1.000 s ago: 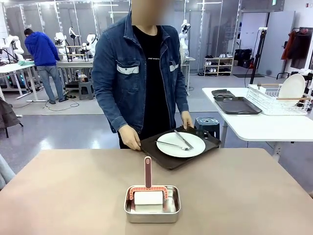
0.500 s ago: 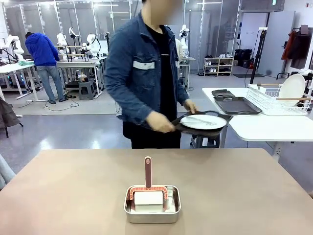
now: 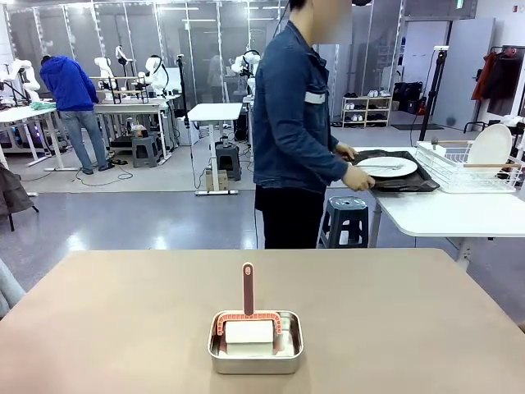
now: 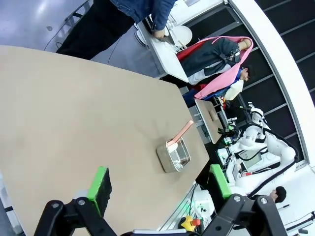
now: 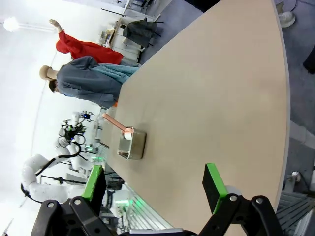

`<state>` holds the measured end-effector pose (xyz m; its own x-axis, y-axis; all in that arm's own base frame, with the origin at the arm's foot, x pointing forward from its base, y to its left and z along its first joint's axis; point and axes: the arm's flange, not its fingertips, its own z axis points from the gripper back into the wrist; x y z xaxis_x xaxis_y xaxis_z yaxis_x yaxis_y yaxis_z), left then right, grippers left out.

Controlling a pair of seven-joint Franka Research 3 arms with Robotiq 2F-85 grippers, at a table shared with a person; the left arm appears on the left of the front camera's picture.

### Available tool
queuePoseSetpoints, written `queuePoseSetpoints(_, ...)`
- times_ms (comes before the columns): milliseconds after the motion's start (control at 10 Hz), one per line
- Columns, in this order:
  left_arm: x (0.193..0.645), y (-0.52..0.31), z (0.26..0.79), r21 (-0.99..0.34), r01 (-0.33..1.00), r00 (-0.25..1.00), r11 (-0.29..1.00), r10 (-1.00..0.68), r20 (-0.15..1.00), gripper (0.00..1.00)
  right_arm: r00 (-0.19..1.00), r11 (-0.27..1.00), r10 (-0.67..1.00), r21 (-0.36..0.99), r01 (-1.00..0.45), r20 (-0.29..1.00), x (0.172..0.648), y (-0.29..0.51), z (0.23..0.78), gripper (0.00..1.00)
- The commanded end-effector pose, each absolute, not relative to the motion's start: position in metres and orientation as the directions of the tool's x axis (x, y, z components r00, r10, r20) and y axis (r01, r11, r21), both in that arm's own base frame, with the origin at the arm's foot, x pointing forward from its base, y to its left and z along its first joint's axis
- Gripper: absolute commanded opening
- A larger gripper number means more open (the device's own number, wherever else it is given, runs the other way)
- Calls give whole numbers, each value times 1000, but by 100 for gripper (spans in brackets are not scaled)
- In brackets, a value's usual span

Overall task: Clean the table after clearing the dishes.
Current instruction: When the right (or left) Handle tray is removed, use the right hand (or left hand) to clean the right (or left) side of the table with the Lint Roller.

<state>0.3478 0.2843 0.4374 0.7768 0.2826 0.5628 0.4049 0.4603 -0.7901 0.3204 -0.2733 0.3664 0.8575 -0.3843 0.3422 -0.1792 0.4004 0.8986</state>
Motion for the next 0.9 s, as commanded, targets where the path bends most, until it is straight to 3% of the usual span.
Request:
queuePoseSetpoints(0, 343, 286, 440, -785, 406, 781, 469, 268, 564, 100, 872, 555, -232, 795, -246, 431, 353, -235, 418, 100)
queuePoseSetpoints(200, 343, 286, 440, -785, 406, 781, 469, 268, 564, 100, 875, 681, 30, 631, -372, 483, 401, -162, 467, 100)
queuePoseSetpoints(400, 343, 286, 440, -785, 406, 781, 469, 268, 564, 100, 822, 731, 310, 433, -528, 479, 438, -73, 498, 100)
queuePoseSetpoints(800, 343, 286, 440, -785, 406, 781, 469, 268, 564, 100, 600, 610, 692, 119, -783, 402, 463, 101, 504, 100)
